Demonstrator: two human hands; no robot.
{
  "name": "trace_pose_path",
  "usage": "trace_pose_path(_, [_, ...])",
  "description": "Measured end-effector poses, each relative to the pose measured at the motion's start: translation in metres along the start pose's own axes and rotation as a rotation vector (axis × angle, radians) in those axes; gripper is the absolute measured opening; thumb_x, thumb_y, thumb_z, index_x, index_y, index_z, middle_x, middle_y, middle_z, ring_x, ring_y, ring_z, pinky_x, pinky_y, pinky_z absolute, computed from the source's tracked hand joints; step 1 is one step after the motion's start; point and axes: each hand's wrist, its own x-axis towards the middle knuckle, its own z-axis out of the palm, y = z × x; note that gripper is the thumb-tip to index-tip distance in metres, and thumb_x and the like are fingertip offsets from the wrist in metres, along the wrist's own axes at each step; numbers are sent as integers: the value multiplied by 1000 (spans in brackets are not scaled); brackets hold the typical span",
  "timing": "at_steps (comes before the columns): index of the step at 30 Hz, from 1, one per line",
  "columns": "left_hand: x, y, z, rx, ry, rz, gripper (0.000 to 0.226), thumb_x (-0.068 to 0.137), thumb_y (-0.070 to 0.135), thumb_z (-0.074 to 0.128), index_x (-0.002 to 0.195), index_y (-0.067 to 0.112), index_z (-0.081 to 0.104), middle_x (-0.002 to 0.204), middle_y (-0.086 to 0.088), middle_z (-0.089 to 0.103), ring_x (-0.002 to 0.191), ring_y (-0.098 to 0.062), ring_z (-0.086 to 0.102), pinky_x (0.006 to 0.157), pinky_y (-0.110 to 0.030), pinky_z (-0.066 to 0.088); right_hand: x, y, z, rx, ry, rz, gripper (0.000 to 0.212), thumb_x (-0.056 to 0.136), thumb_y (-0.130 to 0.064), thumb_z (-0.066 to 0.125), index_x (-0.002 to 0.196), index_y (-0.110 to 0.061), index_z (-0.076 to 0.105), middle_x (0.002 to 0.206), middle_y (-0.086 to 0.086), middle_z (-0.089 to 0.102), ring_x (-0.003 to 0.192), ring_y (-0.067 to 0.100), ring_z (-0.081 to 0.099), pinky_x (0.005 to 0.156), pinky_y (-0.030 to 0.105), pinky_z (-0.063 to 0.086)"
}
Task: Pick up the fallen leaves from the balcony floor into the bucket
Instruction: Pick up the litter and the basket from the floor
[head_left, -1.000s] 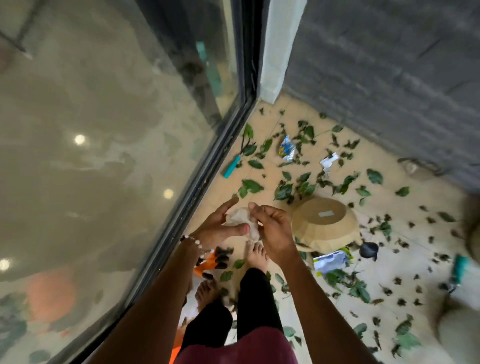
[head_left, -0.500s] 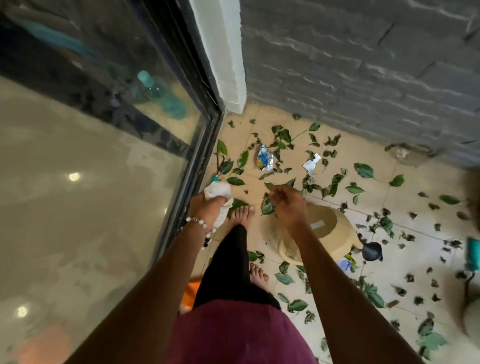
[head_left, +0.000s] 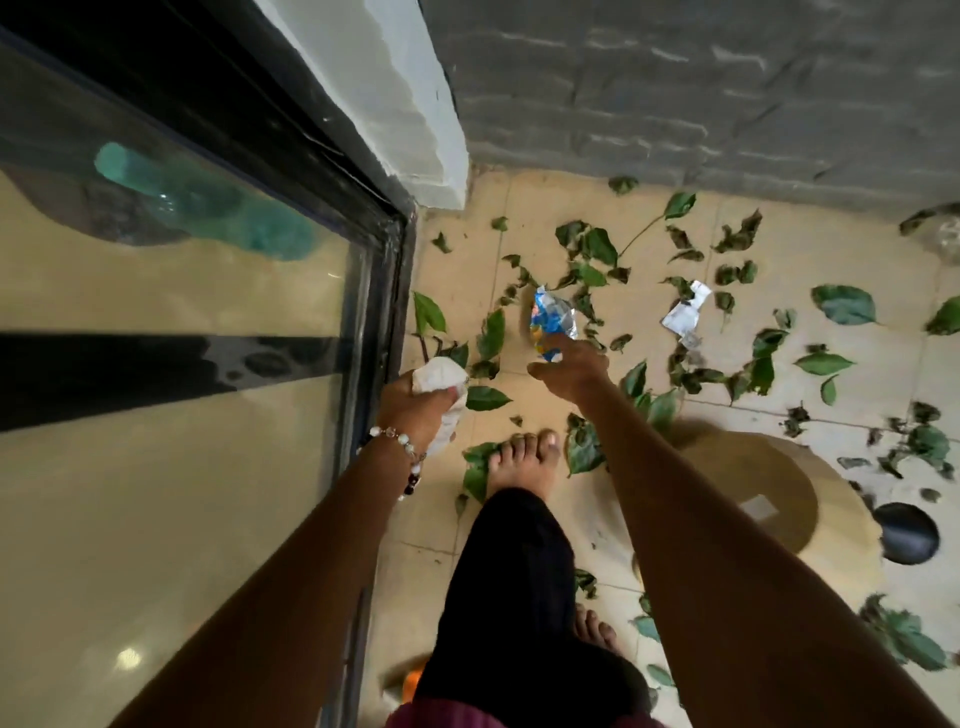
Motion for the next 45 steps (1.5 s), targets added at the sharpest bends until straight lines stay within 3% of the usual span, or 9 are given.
trace_pose_path(7, [-3,25,-2,-72,-69,44,10,91,8,64,101,5,66,41,8,52,30,-2,42,33,-9,29,-5,3,2,280,161,34,34,91,-27,62,122,-11,65,123,14,63,112,29,59,97,34,45])
trace_pose_path(13, [-46,54,19,-53,-99,81,24,86,5,70,109,-1,66,71,-10,60,36,1,50,35,-9,34,-86,14,-22,545,389,-130,13,89,-16,66,97,-11,75,96,5,74,84,20,69,80,37,55])
trace_pose_path(17, [-74,75,39,26,-119,140,32,75,29,82,98,12,68,80,-4,67,62,-14,60,54,-21,47,-135,21,-41,884,331,-188,15,84,-2,71,80,-16,70,79,0,71,73,12,66,75,34,55])
trace_pose_path(20, [-97,90,55,155,-213,136,54,68,41,85,110,15,65,104,-3,70,97,-23,66,88,-35,54,-162,25,-52,1091,305,-210,22,81,6,70,81,-15,63,77,0,64,76,18,62,76,41,53])
trace_pose_path(26, [-130,92,82,246,-283,211,26,74,20,83,97,17,72,94,0,73,91,-19,69,82,-28,54,-197,32,-89,1380,176,-251,27,89,9,57,106,-7,44,82,23,62,79,29,61,77,40,54])
trace_pose_path(30, [-115,85,98,302,-126,211,18,77,20,79,91,14,71,95,-10,73,86,-26,68,81,-36,54,-166,62,-100,1157,318,-97,11,95,-20,59,103,-12,58,92,10,71,77,21,66,66,31,52])
trace_pose_path(35, [-64,70,111,280,-72,174,41,52,43,77,84,18,72,91,-10,74,87,-28,70,85,-47,57,-73,114,-100,231,382,109,26,95,-23,55,114,-7,64,116,11,65,104,28,61,84,30,48])
trace_pose_path(41, [-7,58,126,336,-53,165,15,75,33,78,80,22,69,90,-5,72,90,-28,69,89,-47,55,5,141,-83,-86,69,138,58,88,-35,65,140,-26,42,157,9,18,143,41,11,113,58,21])
trace_pose_path(45, [17,57,133,360,-75,123,35,69,39,77,96,18,70,98,-8,72,90,-30,69,86,-50,56,33,146,-69,-23,91,163,52,89,-20,60,139,-21,44,155,7,20,141,39,15,110,64,22])
